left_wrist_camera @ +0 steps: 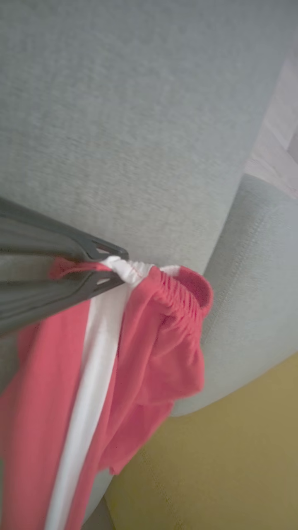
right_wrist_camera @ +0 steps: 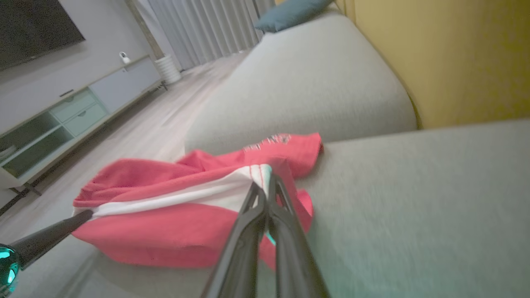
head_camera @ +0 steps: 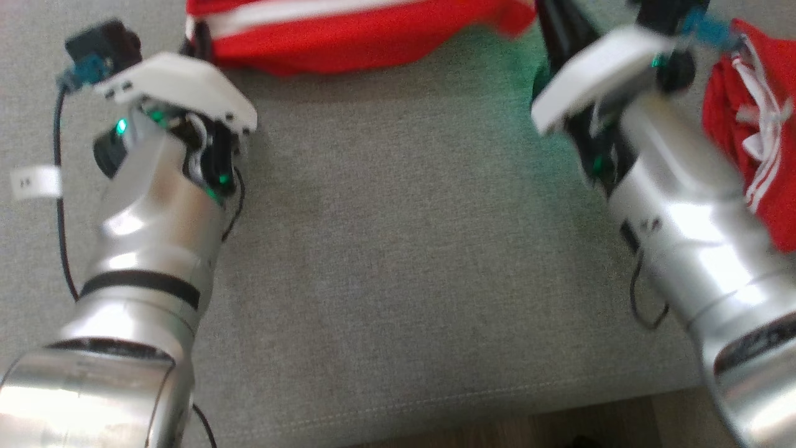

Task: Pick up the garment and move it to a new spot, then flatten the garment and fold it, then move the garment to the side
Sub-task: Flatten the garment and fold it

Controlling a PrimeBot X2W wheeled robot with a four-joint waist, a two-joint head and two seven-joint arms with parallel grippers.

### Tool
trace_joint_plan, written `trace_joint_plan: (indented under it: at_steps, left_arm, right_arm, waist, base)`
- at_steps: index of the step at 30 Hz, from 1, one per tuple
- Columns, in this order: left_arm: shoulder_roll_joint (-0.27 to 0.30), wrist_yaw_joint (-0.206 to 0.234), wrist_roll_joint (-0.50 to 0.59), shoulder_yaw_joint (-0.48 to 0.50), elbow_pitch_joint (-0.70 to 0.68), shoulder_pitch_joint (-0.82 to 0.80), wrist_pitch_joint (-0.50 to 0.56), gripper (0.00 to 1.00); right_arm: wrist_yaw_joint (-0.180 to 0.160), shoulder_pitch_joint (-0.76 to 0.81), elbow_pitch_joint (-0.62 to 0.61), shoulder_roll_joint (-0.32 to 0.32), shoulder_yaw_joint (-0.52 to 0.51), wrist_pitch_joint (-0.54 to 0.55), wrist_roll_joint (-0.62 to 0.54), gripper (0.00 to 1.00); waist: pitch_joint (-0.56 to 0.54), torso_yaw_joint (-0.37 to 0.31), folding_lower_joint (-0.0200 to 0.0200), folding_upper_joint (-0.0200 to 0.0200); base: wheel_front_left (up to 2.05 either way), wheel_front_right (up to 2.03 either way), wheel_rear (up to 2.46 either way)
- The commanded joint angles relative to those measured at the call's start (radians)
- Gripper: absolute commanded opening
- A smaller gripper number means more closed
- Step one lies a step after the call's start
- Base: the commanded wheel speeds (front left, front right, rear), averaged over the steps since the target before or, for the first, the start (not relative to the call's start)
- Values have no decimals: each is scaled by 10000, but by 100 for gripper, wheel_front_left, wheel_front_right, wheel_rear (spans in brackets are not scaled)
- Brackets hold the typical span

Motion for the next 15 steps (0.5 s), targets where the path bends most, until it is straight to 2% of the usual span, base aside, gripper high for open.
trace_joint_plan:
  at_steps: [1,5,8,15]
  left_arm:
    - [346,-126,-209,100,-121,23,-100,0]
    - [342,-493,-548,-527,-199,775,-127,0]
    - [341,-531,-664,-796,-814,1472,-138,0]
    - [340,-326,54,-764,-3731,4140,-143,0]
  right_arm:
    - [35,216,-151,15,48,-218,240,0]
    - [35,1132,-372,-437,422,-498,597,0]
    - [35,1918,-956,-931,465,-595,648,0]
    - [35,4593,-3594,-1889,-1031,-613,-396,0]
  waist:
    - [39,1,-1,0]
    - [-30,19,-1,0]
    - [-227,26,-1,0]
    - [-1030,-4,-1,0]
  base:
    - [0,0,0]
    - [0,0,0]
    - [0,0,0]
    - [0,0,0]
